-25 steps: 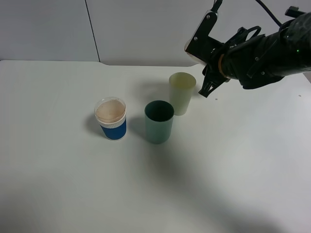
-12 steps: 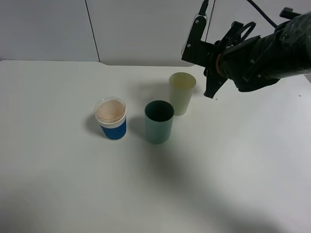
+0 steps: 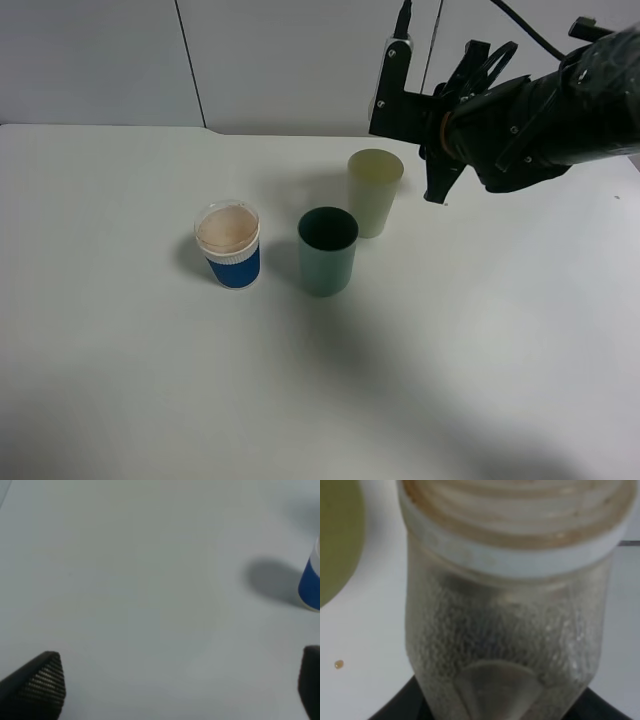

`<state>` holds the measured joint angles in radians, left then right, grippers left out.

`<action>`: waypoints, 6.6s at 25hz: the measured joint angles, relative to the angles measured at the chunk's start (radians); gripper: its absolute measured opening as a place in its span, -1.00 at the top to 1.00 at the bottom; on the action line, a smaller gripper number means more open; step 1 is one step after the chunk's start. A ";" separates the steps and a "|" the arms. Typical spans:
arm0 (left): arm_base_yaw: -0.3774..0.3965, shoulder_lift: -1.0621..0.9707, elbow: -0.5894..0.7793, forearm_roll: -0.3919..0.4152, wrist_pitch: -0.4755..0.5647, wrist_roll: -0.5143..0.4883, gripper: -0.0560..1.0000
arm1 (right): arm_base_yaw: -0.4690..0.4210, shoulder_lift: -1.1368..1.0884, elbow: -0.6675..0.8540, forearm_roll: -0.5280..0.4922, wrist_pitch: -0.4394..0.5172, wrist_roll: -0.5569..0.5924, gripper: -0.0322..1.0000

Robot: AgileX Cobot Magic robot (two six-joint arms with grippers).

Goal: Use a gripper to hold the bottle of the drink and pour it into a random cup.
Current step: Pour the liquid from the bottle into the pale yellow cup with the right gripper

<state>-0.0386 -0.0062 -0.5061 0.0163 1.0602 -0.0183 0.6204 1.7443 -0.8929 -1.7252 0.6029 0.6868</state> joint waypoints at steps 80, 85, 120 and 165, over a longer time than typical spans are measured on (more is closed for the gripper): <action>0.000 0.000 0.000 0.000 0.000 0.000 -0.86 | 0.011 0.000 0.000 0.000 0.136 -0.447 0.24; 0.000 0.000 0.000 0.000 0.000 0.000 -0.86 | 0.011 0.000 0.000 0.000 0.138 -0.448 0.24; 0.000 0.000 0.000 0.000 0.000 0.000 -0.86 | 0.035 0.000 -0.001 0.000 0.158 -0.578 0.24; 0.000 0.000 0.000 0.000 0.000 0.000 -0.86 | 0.048 0.000 -0.031 -0.001 0.191 -0.832 0.25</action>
<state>-0.0386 -0.0062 -0.5061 0.0163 1.0602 -0.0183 0.6682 1.7443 -0.9242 -1.7262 0.7938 -0.1456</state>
